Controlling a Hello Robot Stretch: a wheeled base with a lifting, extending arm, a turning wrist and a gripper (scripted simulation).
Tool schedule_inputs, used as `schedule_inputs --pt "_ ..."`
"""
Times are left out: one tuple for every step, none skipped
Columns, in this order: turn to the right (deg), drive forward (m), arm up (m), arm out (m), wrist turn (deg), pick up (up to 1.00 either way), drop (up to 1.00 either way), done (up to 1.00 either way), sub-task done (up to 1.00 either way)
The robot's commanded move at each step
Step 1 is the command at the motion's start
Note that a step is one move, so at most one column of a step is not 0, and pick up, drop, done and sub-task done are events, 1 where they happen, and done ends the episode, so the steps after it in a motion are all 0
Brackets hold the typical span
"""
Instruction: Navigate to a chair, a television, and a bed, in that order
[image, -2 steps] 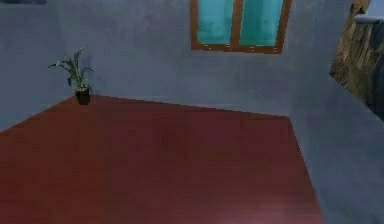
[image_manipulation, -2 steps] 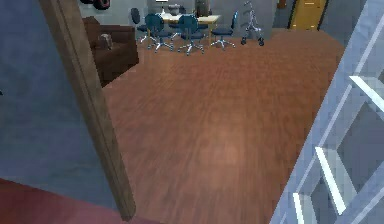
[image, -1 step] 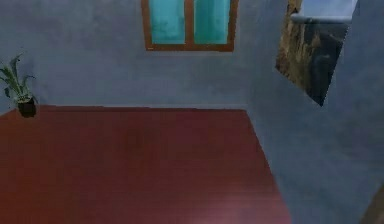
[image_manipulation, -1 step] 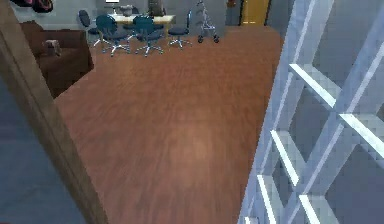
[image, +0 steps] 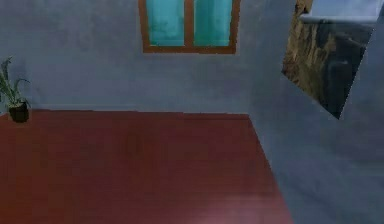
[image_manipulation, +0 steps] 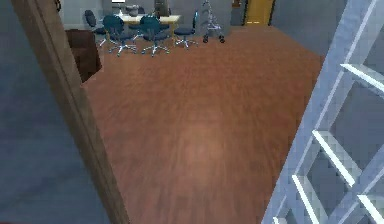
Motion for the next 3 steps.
schedule_inputs --pt "-45.0 0.00 0.00 0.00 0.0 0.00 0.00 0.00 0.00" --pt "-36.0 0.00 0.00 0.00 0.0 0.00 0.00 0.00 0.00" --pt "0.0 0.35 0.00 0.00 0.0 0.00 0.00 0.00 0.00"
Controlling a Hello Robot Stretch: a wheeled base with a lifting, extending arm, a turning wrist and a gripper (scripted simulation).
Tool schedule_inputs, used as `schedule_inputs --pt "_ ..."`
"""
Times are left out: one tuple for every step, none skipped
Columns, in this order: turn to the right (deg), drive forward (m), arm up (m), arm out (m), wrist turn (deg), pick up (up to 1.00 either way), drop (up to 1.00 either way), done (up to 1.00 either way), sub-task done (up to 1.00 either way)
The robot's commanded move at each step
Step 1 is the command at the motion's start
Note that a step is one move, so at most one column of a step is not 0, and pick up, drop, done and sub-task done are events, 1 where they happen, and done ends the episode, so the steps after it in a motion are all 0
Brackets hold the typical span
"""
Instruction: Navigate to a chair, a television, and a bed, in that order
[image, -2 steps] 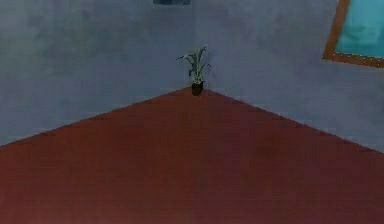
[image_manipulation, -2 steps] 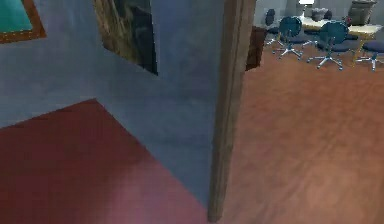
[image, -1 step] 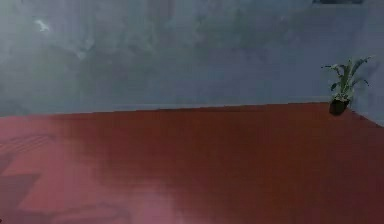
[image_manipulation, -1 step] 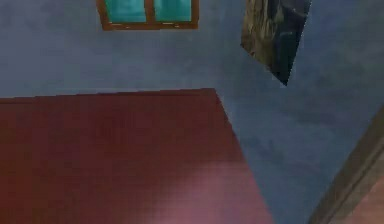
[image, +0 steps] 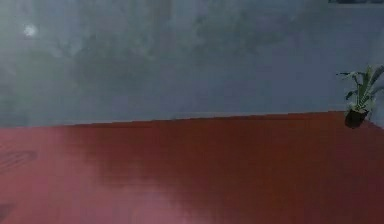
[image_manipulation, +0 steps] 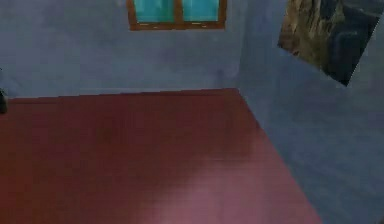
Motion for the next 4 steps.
schedule_inputs --pt "-45.0 0.00 0.00 0.00 0.0 0.00 0.00 0.00 0.00" --pt "-33.0 0.00 0.00 0.00 0.0 0.00 0.00 0.00 0.00" --pt "0.0 0.80 0.00 0.00 0.0 0.00 0.00 0.00 0.00" --pt "-45.0 0.00 0.00 0.00 0.0 0.00 0.00 0.00 0.00"
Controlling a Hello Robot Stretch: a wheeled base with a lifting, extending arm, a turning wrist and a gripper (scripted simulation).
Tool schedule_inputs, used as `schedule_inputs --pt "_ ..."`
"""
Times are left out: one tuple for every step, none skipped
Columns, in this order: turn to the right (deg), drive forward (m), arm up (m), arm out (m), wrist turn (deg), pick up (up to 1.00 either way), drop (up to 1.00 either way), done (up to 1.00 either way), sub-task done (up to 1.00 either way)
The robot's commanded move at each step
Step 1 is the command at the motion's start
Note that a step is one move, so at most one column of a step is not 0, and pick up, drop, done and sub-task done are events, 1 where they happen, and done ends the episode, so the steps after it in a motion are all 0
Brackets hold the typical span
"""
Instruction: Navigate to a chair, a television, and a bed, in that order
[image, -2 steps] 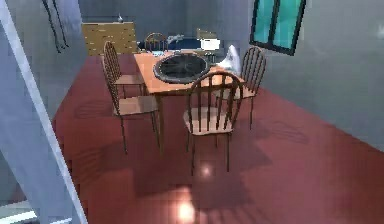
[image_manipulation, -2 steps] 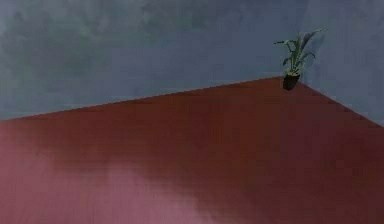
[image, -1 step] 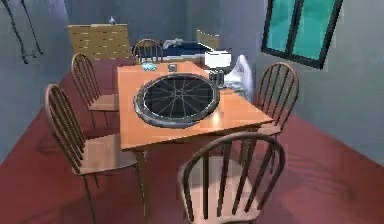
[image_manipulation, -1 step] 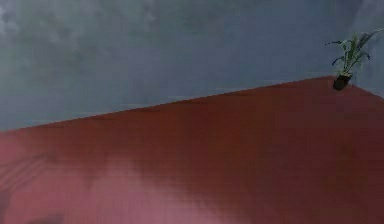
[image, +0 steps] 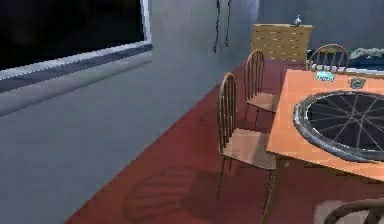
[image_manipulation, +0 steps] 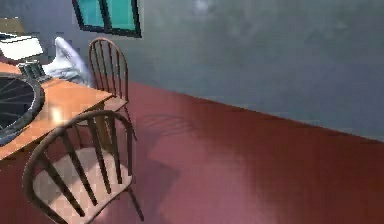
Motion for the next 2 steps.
schedule_inputs --pt "-39.0 0.00 0.00 0.00 0.0 0.00 0.00 0.00 0.00" --pt "0.0 0.60 0.00 0.00 0.0 0.00 0.00 0.00 0.00"
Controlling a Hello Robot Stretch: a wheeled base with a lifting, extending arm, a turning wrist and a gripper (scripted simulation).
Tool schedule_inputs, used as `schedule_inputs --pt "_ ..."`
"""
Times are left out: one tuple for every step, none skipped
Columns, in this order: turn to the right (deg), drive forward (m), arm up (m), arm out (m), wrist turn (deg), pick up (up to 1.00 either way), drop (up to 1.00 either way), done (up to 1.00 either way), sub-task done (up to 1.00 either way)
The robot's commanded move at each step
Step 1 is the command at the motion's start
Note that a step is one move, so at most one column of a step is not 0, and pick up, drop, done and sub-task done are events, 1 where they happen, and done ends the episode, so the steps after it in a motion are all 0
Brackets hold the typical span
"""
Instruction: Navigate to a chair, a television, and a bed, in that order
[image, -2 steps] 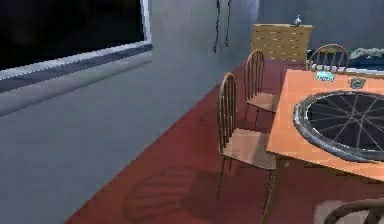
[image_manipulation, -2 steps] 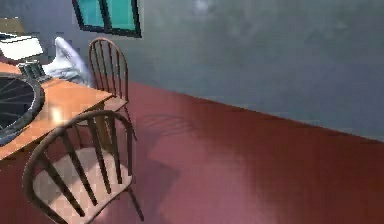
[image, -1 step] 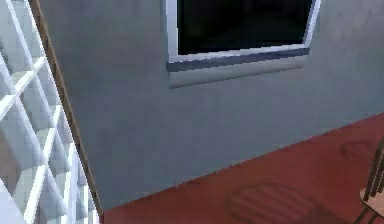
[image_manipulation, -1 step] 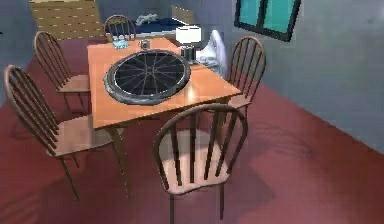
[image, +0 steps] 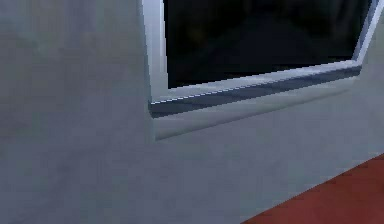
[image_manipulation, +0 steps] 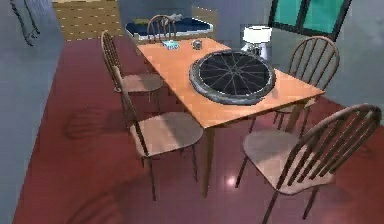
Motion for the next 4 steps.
schedule_inputs --pt "21.0 0.00 0.00 0.00 0.0 0.00 0.00 0.00 0.00" --pt "0.0 0.00 0.00 0.00 0.0 0.00 0.00 0.00 1.00" --pt "45.0 0.00 0.00 0.00 0.0 0.00 0.00 0.00 0.00" --pt "45.0 0.00 0.00 0.00 0.0 0.00 0.00 0.00 0.00"
